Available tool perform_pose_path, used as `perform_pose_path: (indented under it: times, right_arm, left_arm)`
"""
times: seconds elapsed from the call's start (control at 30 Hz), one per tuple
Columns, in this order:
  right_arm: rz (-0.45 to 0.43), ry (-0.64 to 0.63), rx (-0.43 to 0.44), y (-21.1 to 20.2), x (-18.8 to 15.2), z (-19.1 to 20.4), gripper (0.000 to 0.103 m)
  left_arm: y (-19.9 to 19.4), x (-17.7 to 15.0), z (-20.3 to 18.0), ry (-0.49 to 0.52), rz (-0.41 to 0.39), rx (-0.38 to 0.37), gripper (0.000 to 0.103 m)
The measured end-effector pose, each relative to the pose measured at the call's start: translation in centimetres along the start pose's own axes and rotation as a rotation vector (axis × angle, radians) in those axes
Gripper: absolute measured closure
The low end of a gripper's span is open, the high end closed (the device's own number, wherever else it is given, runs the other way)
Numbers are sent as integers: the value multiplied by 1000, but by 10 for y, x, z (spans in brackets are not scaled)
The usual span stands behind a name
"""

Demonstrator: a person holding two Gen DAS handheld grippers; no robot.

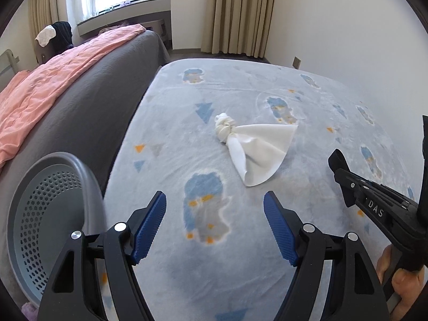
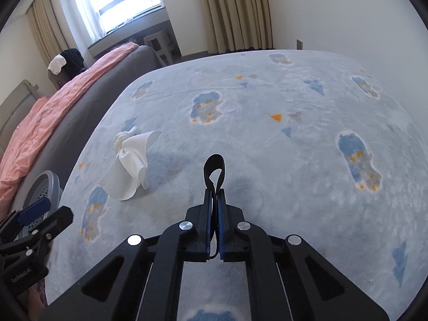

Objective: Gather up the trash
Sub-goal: 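Grasp the white knotted cloth with the left tool while the right tool holds the band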

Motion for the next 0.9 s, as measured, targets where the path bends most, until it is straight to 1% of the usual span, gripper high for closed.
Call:
perform_pose_path:
  times: [0.07,0.13,0.27,0.37,0.43,0.47,0.53,0.67,0.9]
  right_arm:
    - [-4,-5,-11,0,0,-3,98]
    - [-4,3,-1,0,0,-4,98]
    - [-14,16,3,-3,2,-8,98]
    - [-21,26,5,-3,4,-11,98]
    - [-25,30,9,-4,6,-13,98]
    - [-25,37,15,-4,7,-14,98]
    - [-23,50,32,-4,8,-16,98]
    - [-29,53,40,-4,11,-18,98]
    - [-23,69,61,-5,10,-21,98]
  left_arm:
    - [8,7,-7,-4,8,-5,31]
    - [12,15,-13,-2,5,3,31]
    - [18,42,-20,-1,-17,22,31]
    - [26,59,-19,-23,-23,38,31]
    - [36,69,-19,-35,-20,43,31]
    - [45,72,-20,-42,-2,42,31]
    - [62,72,-17,-65,41,37,31]
    - [89,67,-11,-91,95,68,31]
    - [110,63,-19,-57,112,91,32]
Point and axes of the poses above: each gripper's, at about its wrist camera, not at the fingertips, and y roughly the way its jaws point, z to its left, x to its top, the point moved 6 cm from there along y, roughly the way its jaws point, and after that the axes turned 1 degree about -z, right-handed, at the moved point
